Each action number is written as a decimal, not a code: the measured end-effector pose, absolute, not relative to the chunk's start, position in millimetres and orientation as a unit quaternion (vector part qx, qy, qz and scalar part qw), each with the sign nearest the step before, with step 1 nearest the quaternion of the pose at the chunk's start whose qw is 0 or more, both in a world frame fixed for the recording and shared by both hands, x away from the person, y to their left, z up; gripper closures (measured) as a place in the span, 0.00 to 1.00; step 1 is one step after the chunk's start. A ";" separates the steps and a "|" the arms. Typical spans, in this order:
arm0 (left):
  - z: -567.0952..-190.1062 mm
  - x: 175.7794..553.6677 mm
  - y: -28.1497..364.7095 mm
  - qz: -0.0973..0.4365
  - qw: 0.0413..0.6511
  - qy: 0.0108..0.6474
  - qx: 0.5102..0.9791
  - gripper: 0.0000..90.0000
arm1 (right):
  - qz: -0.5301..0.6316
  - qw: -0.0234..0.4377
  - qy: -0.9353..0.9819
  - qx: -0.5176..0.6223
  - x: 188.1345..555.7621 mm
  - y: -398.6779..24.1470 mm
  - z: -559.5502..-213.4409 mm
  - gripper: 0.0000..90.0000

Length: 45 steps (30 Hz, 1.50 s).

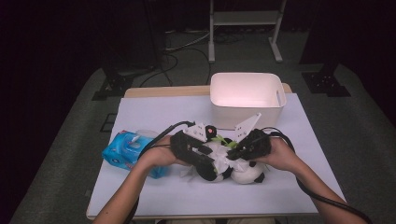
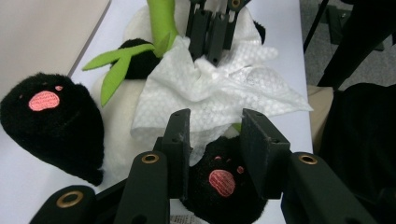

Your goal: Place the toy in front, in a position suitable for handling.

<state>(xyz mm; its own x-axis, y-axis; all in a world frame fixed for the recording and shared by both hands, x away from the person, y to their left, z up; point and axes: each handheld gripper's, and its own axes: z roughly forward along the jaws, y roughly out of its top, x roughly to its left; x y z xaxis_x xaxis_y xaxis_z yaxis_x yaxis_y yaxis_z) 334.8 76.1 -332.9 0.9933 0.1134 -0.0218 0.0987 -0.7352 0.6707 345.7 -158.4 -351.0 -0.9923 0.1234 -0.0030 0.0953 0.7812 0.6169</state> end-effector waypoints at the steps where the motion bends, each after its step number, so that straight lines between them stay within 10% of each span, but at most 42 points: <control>1: -333.4 334.4 76.2 0.009 0.361 0.058 0.931 0.70 | 0.325 0.021 0.944 0.057 345.2 -159.8 -350.3 0.95; 25: -338.7 331.7 78.7 -0.004 0.361 0.058 0.931 0.69 | 0.324 0.023 0.936 0.132 337.5 -248.0 -345.7 0.95; 45: -347.6 327.9 78.1 -0.012 0.359 0.055 0.932 0.67 | 0.349 0.033 0.931 0.104 354.1 -179.8 -340.2 0.78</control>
<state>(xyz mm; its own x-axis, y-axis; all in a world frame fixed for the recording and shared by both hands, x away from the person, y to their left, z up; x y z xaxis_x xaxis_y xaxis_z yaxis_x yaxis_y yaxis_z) 327.9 78.1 -347.6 0.9937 0.0932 -0.0621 0.1108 -0.7369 0.6668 354.1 -179.8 -340.2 -0.9762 0.2165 0.0121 0.1710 0.7343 0.6569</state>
